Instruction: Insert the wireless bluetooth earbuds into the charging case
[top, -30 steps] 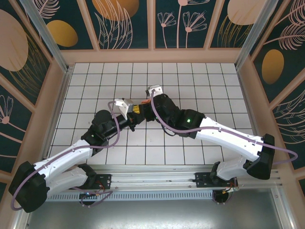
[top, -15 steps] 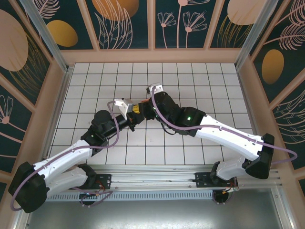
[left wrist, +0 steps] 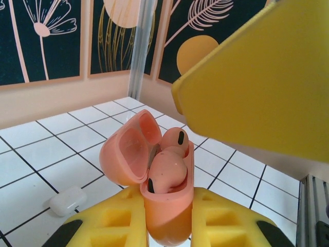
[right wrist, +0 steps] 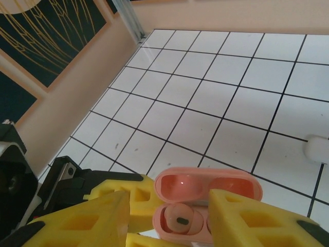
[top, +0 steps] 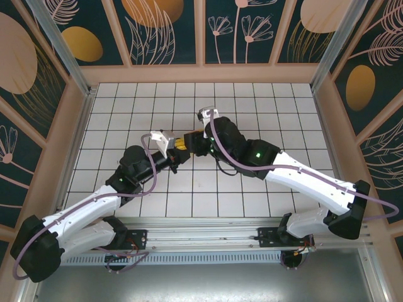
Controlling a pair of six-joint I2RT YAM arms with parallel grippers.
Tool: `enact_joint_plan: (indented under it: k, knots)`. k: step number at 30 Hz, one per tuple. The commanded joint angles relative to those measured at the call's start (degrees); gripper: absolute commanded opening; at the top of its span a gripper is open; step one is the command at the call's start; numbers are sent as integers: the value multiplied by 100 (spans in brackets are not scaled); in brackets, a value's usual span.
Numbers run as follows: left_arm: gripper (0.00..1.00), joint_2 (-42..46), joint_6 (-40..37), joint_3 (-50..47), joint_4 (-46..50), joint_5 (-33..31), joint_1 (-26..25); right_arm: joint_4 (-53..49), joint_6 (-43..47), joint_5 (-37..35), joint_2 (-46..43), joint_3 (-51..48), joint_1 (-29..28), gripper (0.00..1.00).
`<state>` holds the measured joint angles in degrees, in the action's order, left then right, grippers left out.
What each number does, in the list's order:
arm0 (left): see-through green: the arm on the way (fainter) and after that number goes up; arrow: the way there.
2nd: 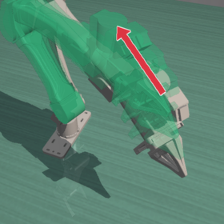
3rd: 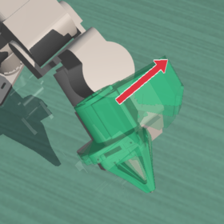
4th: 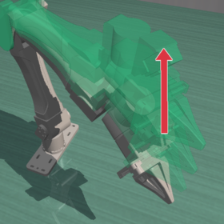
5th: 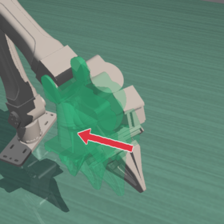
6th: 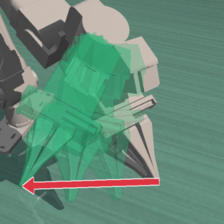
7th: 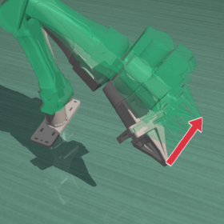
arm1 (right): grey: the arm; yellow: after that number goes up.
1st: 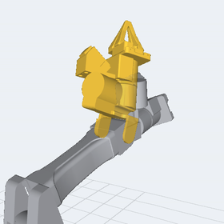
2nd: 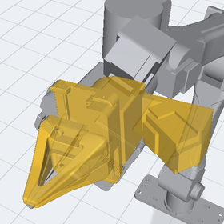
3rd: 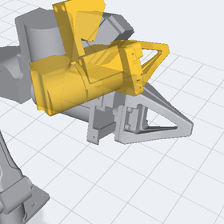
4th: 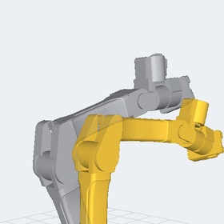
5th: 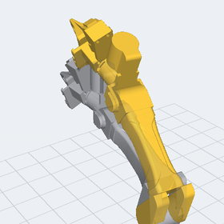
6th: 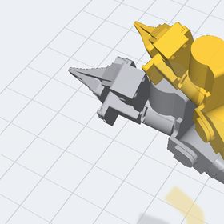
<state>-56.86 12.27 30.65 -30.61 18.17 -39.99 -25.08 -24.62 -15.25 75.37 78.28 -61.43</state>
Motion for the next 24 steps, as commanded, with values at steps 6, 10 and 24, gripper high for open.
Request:
enact_joint_plan:
  k: [6,10,24]
  knots:
    - [16,280,-907,315,530,824,-11,155,-374,1753,-766,-38,1333,50]
    - [16,324,-1167,344,555,1236,-16,-57,-404,2731,-651,52,1838,55]
    - [16,127,-1574,562,341,1553,-17,-55,-1015,4687,55,-82,2241,56]
